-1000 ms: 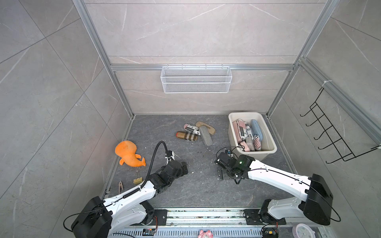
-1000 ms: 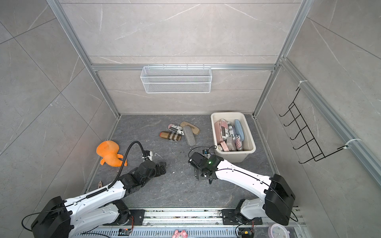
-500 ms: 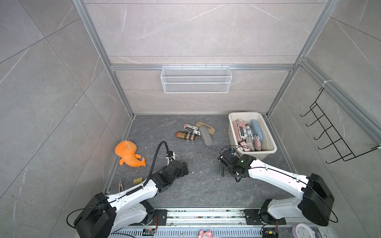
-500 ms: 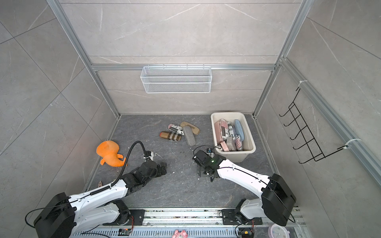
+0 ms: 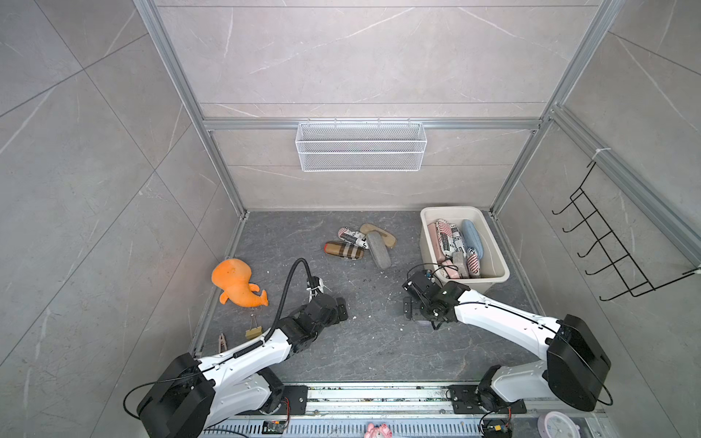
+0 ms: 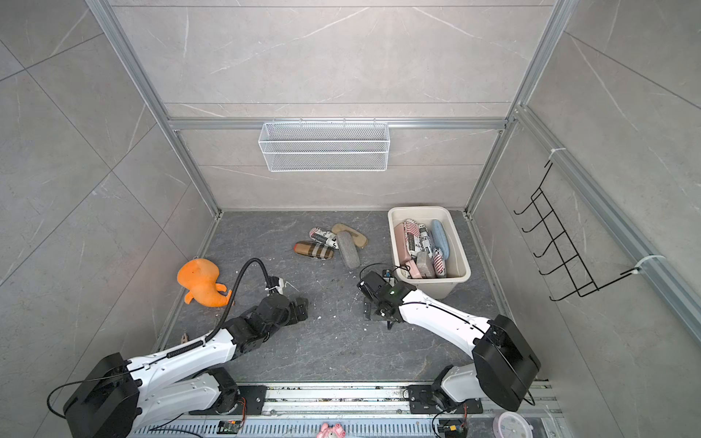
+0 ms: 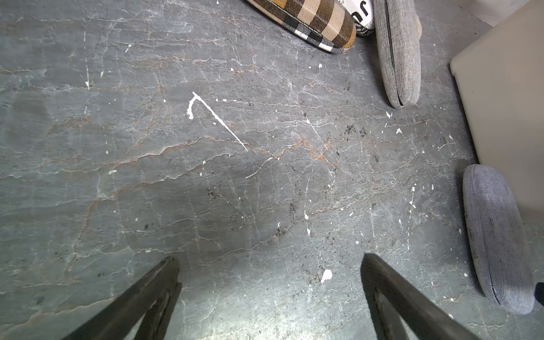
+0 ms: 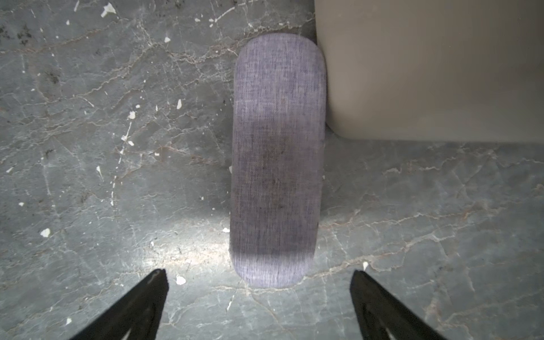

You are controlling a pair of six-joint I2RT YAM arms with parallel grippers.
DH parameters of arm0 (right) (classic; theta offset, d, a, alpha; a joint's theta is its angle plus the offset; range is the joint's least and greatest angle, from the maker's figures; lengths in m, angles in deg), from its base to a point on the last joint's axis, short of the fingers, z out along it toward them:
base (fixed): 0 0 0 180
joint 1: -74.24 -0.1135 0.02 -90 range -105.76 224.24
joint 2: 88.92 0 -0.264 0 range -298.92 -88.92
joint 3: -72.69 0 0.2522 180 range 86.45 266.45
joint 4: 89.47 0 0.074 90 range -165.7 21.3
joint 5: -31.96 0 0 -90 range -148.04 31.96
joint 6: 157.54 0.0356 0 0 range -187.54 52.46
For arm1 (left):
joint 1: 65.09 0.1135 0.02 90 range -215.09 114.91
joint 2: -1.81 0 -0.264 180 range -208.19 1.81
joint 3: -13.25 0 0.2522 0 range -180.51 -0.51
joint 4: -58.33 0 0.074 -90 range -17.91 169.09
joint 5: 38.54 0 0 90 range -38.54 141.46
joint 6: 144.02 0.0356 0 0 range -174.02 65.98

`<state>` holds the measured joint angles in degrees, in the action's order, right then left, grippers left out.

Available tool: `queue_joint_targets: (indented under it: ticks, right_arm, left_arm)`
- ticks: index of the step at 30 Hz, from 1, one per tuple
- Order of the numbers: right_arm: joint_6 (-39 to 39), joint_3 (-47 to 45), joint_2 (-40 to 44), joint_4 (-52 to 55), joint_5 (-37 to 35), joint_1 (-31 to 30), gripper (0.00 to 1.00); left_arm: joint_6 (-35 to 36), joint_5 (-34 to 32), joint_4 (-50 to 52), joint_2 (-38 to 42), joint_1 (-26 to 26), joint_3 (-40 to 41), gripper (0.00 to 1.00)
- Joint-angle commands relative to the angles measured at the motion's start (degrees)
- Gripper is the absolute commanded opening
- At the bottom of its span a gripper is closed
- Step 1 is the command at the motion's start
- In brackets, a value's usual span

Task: Put the glasses cases into the storage boxes
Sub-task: Pick up the glasses case at the center of the board.

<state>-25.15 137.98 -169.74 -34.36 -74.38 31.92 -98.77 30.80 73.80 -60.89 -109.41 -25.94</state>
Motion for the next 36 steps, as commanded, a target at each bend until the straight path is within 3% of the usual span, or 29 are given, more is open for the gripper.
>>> queue_joint_targets:
  ticks: [1,10,23,36]
  right_arm:
    - [-0.9,-0.4,-0.4,-0.9,-0.1,0.9,1.0]
    - [-1.8,-1.5,-2.5,-4.6,1.4,2.5,0.97]
    - [-2.1,-4.4,-6.5,-9.8,-0.8,3.8,0.86]
    - [-3.9,-5.4,-8.6,-12.7,0.9,3.9,0.65]
  left_arm:
    - [0.0,-0.6,-0.6,0.4,0.4,-1.7,0.98]
    - [0.0,0.1,-0.5,-0.3,0.6,-2.4,0.98]
    - [-0.6,-0.1,0.5,1.4,0.7,-2.0,0.98]
    - [-0.6,-0.4,1.7,1.3,0.7,-2.8,0.98]
